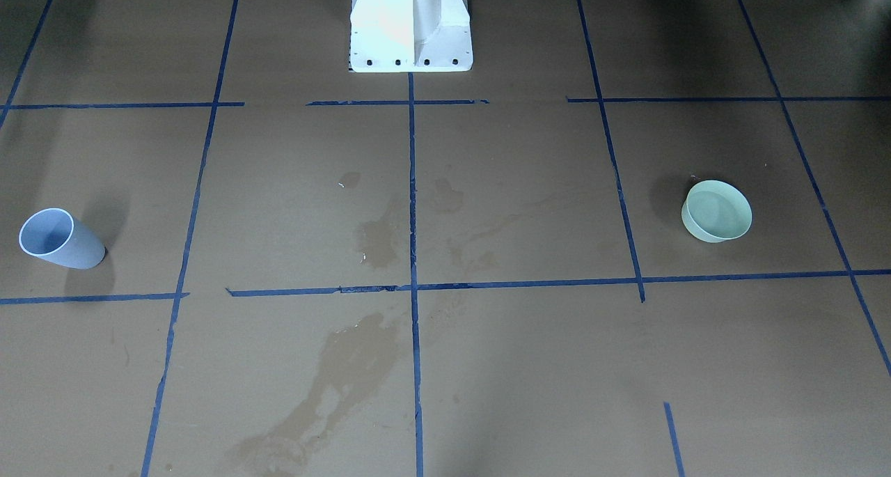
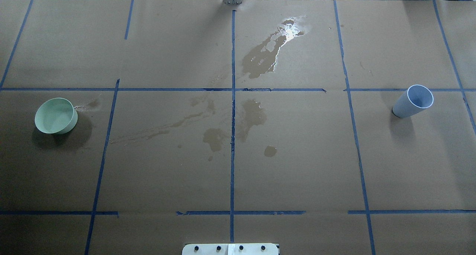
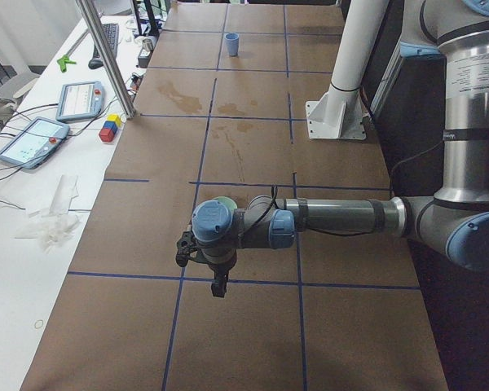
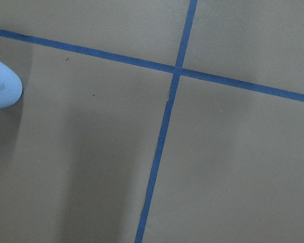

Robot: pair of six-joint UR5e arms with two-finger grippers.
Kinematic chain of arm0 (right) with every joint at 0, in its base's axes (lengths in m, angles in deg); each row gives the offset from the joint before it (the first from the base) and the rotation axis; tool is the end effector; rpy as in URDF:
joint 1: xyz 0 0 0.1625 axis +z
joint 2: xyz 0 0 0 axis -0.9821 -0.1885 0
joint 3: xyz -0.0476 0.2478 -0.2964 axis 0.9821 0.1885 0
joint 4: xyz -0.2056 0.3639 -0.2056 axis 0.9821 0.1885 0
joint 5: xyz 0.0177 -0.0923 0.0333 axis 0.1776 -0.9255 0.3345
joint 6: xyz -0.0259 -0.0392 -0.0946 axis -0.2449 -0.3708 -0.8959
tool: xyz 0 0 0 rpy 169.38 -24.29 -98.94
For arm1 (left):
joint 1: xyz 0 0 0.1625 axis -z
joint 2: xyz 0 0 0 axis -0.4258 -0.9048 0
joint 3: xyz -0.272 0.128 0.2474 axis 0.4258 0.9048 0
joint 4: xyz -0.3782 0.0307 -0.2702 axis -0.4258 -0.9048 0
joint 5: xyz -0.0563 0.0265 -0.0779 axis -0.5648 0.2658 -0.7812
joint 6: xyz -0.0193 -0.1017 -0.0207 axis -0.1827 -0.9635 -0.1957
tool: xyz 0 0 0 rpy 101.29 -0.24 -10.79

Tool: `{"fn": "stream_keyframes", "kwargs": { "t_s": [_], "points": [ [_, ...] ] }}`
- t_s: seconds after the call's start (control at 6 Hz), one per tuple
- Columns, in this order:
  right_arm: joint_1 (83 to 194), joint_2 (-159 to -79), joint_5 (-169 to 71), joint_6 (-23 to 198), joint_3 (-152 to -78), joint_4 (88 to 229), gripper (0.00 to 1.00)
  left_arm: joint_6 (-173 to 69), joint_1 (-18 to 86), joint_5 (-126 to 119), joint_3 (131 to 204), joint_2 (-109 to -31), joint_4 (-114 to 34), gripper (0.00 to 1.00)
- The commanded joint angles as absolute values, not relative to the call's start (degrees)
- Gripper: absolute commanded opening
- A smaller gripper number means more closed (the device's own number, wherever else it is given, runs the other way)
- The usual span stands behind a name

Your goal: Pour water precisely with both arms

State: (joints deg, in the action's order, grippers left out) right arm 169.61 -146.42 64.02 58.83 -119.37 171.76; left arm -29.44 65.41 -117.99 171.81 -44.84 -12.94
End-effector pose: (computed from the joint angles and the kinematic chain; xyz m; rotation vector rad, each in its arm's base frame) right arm 0.0617 -0.5002 0.6183 0.1008 -0.7969 -0.1989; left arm -0.0624 -0.5044 0.6307 0.0313 0.8076 0.1092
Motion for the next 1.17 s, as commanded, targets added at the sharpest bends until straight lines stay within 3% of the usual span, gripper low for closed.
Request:
{"fn": "stream_keyframes", "kwargs": {
  "t_s": [0.0,1.0],
  "points": [
    [169.5,-146.4,64.0,58.8,-119.5,171.8,1.0,-29.3,65.2,-118.0,172.0,-45.0,-13.0,1.0],
    [169.2,-146.3,64.0,59.4,-119.7,170.0,1.0,-30.0,64.5,-118.4,171.7,-48.6,-20.0,1.0]
  ]
}}
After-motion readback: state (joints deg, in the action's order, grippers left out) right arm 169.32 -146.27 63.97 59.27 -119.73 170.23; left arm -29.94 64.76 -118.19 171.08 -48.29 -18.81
